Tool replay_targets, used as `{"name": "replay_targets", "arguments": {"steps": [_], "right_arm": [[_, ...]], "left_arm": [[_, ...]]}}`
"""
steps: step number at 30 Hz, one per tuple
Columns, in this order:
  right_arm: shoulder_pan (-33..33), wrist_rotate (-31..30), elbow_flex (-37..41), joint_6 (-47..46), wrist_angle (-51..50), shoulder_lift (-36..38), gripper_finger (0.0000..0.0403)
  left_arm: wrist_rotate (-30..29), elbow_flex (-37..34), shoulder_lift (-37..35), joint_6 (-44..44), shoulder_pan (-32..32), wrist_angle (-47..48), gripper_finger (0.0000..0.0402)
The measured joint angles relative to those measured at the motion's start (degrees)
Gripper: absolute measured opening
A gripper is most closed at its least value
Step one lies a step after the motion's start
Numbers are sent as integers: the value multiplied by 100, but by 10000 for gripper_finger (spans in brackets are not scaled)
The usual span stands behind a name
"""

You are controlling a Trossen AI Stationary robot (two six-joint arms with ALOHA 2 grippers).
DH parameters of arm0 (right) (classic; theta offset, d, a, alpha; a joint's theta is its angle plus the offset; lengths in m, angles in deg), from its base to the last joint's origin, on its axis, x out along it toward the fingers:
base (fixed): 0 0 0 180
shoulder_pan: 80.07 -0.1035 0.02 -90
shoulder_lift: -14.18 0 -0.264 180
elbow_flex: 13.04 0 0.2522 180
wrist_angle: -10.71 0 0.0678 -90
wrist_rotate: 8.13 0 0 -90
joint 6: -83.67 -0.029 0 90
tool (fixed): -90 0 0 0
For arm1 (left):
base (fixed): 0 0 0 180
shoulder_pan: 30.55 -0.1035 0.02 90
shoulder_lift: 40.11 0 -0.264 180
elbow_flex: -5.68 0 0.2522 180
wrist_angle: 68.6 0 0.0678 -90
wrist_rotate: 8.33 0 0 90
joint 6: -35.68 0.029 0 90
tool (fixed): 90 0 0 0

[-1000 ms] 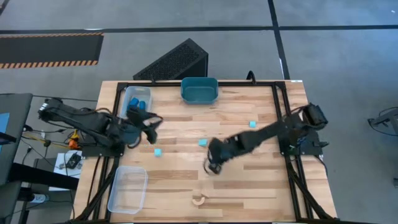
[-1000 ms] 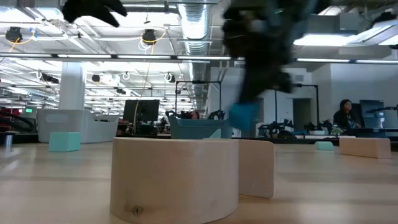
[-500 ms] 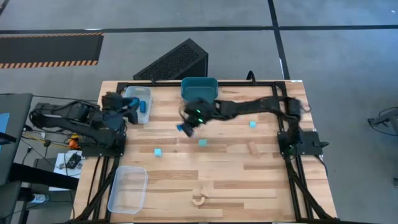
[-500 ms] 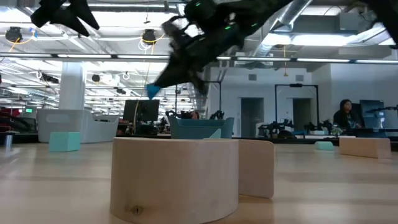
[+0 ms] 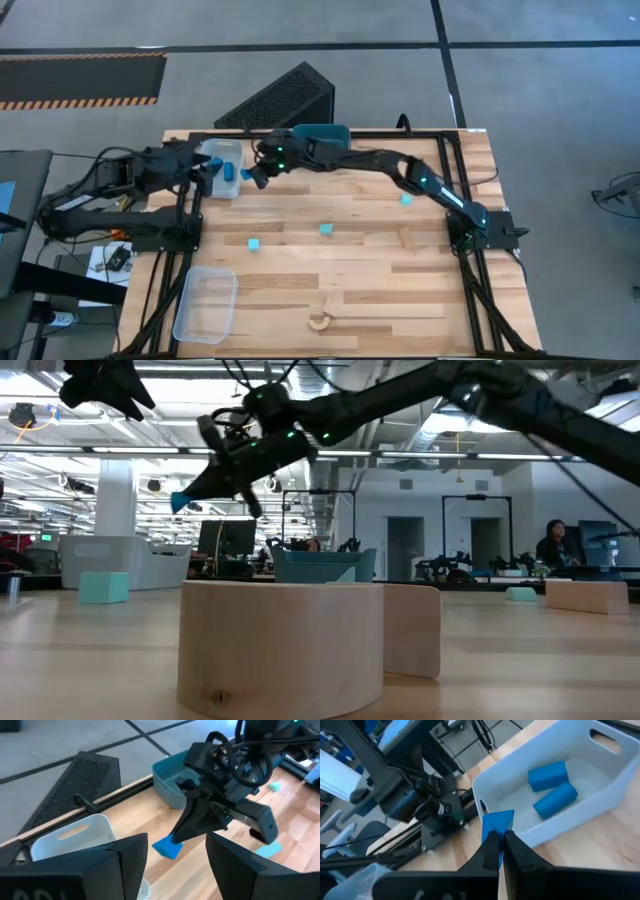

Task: Sort & place blocks by color
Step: Put the blue block into the gray bin

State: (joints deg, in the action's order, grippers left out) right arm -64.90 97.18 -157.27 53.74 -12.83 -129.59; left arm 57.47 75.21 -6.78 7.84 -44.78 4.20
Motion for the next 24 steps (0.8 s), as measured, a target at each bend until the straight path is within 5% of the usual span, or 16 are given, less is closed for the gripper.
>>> {"name": "replay_targets", "arguments": {"steps": [2, 16, 24], "right_arm": [[-1, 6, -471, 2, -37, -346, 14], [-12, -456, -284, 1178, 2734, -985, 15], [-30, -114, -267, 766, 3003, -1462, 20]], "left_arm": [[48, 0, 3, 168, -157, -2, 190], [-145, -4, 349, 763, -753, -382, 190], [-39, -6, 979, 961, -937, -350, 190]]}}
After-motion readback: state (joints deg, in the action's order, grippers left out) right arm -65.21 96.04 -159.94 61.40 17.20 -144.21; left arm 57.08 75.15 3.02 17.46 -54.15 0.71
